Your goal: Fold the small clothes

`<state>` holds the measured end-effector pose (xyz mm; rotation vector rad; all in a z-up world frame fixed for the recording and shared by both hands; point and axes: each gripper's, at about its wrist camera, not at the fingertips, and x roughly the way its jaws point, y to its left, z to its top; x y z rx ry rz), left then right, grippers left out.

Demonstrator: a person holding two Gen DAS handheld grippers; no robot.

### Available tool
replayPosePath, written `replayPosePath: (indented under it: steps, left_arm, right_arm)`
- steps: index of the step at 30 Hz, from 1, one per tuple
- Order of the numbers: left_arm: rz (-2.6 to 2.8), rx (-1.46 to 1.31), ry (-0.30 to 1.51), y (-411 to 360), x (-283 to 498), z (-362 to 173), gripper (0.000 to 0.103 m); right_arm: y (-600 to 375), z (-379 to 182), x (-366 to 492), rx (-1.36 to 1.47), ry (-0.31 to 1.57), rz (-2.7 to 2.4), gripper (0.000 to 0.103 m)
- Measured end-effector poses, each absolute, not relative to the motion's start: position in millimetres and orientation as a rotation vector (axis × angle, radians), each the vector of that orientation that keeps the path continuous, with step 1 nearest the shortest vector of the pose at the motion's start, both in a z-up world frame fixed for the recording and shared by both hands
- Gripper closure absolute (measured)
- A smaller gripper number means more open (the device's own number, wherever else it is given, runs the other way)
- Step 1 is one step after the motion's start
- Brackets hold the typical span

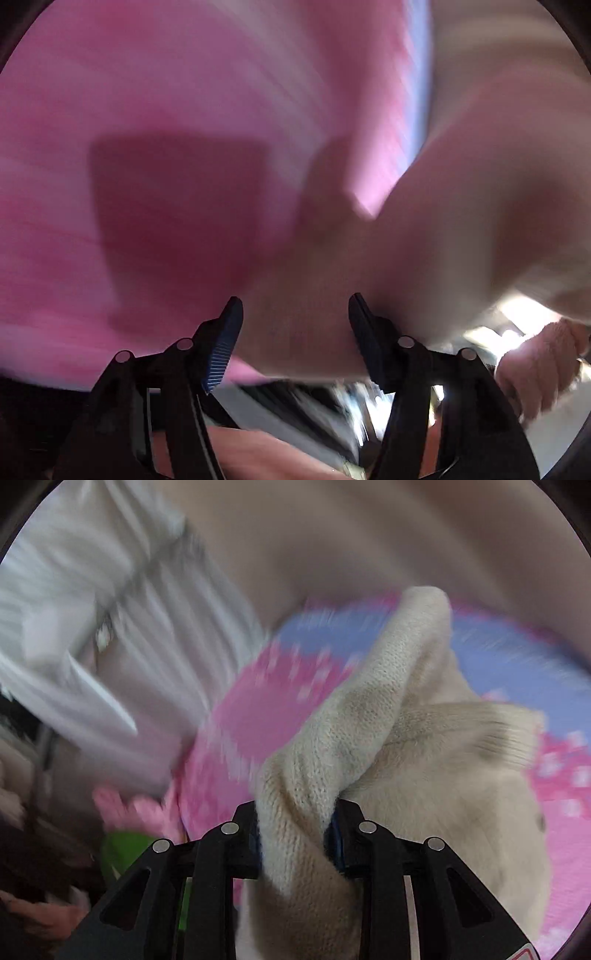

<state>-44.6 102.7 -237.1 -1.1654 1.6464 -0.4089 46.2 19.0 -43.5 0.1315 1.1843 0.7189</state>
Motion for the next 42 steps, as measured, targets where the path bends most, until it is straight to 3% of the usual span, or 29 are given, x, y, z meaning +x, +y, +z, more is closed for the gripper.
replayPosePath:
  steps: [3,7,8,10,11,12,14,18,22,27,28,29,30,32,34,36,38,40,41,42]
  left_arm:
    - [-0.188,-1.215,1.482,205,-57,-243,0.039]
    - [-0.159,-1.086,1.317,273,-44,-209,0.037]
    - [-0.186,-1.024,1.290,278,-36,-198,0.036]
    - [-0.265,-0.937,1.264,281,-17,-179,0.035]
    - [-0.307,-0.887,1.253,280,-7,-170,0.035]
    - [-0.346,-0.840,1.238,274,3,-159,0.035]
    - [-0.470,-0.752,1.198,254,25,-130,0.033]
    - [-0.615,-0.721,1.139,235,48,-93,0.007]
    - [-0.559,-0.540,1.195,201,92,-113,0.007]
    - [-0.560,-0.299,1.230,159,142,-144,0.008]
    - [-0.554,-0.221,1.293,143,155,-161,0.009]
    - [-0.554,-0.180,1.353,135,161,-175,0.028]
    - [-0.551,-0.160,1.406,133,165,-188,0.057]
    - [-0.543,-0.115,1.399,143,162,-189,0.085]
    - [-0.595,-0.220,1.376,170,158,-171,0.091]
    - [-0.597,-0.310,1.293,209,150,-138,0.094]
    - [-0.540,-0.374,1.220,244,149,-113,0.094]
    - [-0.472,-0.423,1.207,276,154,-107,0.091]
    - [-0.480,-0.415,1.229,278,158,-114,0.087]
    - [-0.492,-0.396,1.263,276,162,-126,0.084]
  right_arm:
    - [106,-132,36,0.009,1.246,0.714,0.077]
    - [95,-120,16,0.102,1.145,0.692,0.070]
    - [84,-106,8,0.107,1.101,0.684,0.065]
    - [44,-70,-9,0.153,0.995,0.642,0.040]
    - [12,-55,-20,0.181,0.950,0.594,0.022]
    - [-8,-46,-25,0.206,0.921,0.540,0.019]
    - [-59,-40,-41,0.269,0.927,0.433,0.019]
    - [-174,-77,-93,0.507,1.007,0.156,0.018]
    - [-231,-157,-124,0.687,1.104,-0.049,0.017]
    - [-232,-207,-118,0.862,1.123,-0.053,0.018]
    - [-234,-211,-119,0.875,1.106,-0.060,0.020]
    - [-234,-210,-121,0.888,1.081,-0.048,0.041]
    - [-232,-208,-122,0.896,1.072,-0.030,0.075]
    - [-222,-184,-122,0.853,1.030,-0.036,0.083]
    - [-214,-142,-123,0.808,0.950,0.030,0.086]
    - [-203,-101,-115,0.757,0.884,0.101,0.102]
    - [-190,-64,-96,0.674,0.829,0.137,0.102]
    - [-185,-62,-67,0.639,0.854,0.141,0.102]
    - [-183,-73,-52,0.599,0.900,0.115,0.096]
    - [-179,-88,-40,0.525,0.961,0.052,0.075]
